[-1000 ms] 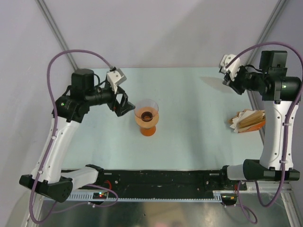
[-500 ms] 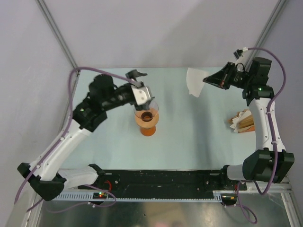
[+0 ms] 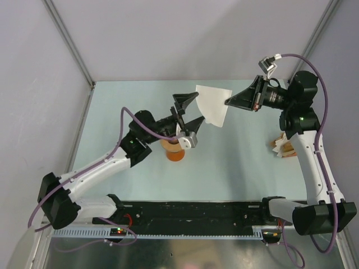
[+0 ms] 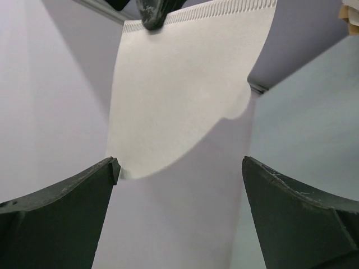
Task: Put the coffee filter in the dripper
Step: Place the coffee filter in the coffee dripper.
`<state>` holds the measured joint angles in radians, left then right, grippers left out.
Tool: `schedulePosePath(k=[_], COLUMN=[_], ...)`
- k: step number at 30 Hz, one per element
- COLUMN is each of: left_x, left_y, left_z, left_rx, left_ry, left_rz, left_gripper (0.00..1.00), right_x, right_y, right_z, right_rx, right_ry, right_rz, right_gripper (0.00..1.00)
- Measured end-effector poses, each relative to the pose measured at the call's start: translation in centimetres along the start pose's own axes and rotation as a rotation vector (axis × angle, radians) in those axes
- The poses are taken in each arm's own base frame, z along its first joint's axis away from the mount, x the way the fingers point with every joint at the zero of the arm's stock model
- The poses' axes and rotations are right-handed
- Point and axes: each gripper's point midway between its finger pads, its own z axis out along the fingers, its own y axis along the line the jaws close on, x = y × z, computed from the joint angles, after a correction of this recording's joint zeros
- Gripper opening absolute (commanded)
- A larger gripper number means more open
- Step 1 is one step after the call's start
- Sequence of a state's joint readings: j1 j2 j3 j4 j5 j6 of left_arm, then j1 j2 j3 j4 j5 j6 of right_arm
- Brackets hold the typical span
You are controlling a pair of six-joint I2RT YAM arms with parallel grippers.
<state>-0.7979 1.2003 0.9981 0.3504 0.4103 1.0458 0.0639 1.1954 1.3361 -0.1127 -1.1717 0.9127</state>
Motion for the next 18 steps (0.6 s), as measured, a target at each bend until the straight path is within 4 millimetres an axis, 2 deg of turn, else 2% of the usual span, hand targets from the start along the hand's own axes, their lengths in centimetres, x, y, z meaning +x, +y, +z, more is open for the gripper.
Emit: schedulePosePath(k=[5, 7, 9, 13, 18], left_x=[-0.3, -0.3, -0.5, -1.3, -1.5], left_y=[-0.5, -0.1, 0.5, 1.9, 1.1], left_z=[1.2, 1.5, 1.5, 1.3, 0.6], left_rx=[-0.069, -0.097, -0.127, -0.182, -0.182], left_ry=[-0.065, -0.076, -0.081, -0.106, -0.117], left_rz=[0.085, 0.110, 0.133, 0.181, 0.215], left_gripper=[0.96, 0.92, 0.83, 0.53, 0.13], right_x=[1.3, 1.7, 2.0, 2.1, 2.1], right_y=[0.9, 0.8, 0.7, 0.2, -0.4], right_z=[0.5, 0.7, 0.8, 0.9, 1.0], right_rx=[-0.032, -0.033, -0.032, -0.024, -0.013], right_ry=[0.052, 0.067, 0.078, 0.087, 0.091], right_rz=[-0.012, -0.007, 0.001, 0.016, 0.032], right_gripper=[0.00, 0.00, 0.00, 0.00, 0.00])
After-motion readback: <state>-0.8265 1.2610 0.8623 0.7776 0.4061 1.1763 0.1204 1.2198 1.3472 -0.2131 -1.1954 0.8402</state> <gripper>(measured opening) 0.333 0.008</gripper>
